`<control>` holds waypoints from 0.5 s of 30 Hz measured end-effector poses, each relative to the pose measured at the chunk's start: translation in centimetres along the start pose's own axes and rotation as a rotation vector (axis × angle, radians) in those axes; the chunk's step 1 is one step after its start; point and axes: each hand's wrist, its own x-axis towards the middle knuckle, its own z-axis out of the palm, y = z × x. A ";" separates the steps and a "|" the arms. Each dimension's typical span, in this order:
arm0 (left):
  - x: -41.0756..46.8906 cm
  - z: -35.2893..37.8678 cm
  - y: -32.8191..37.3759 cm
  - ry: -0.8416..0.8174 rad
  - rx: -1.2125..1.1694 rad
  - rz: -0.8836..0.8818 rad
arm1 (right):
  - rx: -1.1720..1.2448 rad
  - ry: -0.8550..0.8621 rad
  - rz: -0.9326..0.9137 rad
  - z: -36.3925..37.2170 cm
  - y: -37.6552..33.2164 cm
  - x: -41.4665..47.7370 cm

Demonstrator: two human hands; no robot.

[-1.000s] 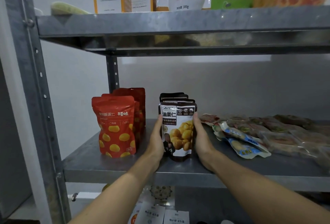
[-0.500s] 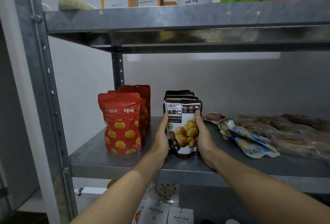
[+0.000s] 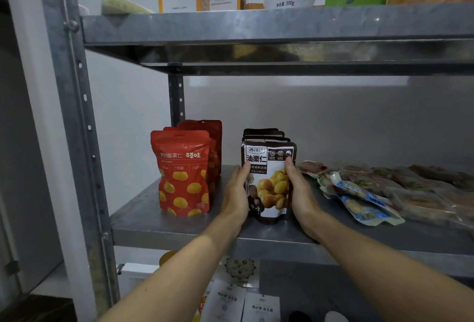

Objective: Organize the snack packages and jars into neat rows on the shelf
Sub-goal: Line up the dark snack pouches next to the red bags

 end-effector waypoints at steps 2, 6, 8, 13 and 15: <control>-0.6 -0.2 0.5 0.018 0.091 0.017 | -0.088 0.011 -0.007 -0.6 -0.5 -0.6; -2.0 -1.1 1.1 0.038 0.324 0.083 | -0.486 0.080 -0.051 -1.8 -2.2 -3.0; -2.9 -1.5 1.4 0.020 0.458 0.124 | -0.697 0.079 -0.085 -2.6 -2.7 -4.1; -5.2 -1.7 2.3 0.098 0.862 0.163 | -1.062 0.056 -0.138 -4.7 -3.3 -6.1; -6.1 -1.9 2.8 0.140 1.035 0.161 | -1.167 0.013 -0.171 -5.2 -4.1 -7.3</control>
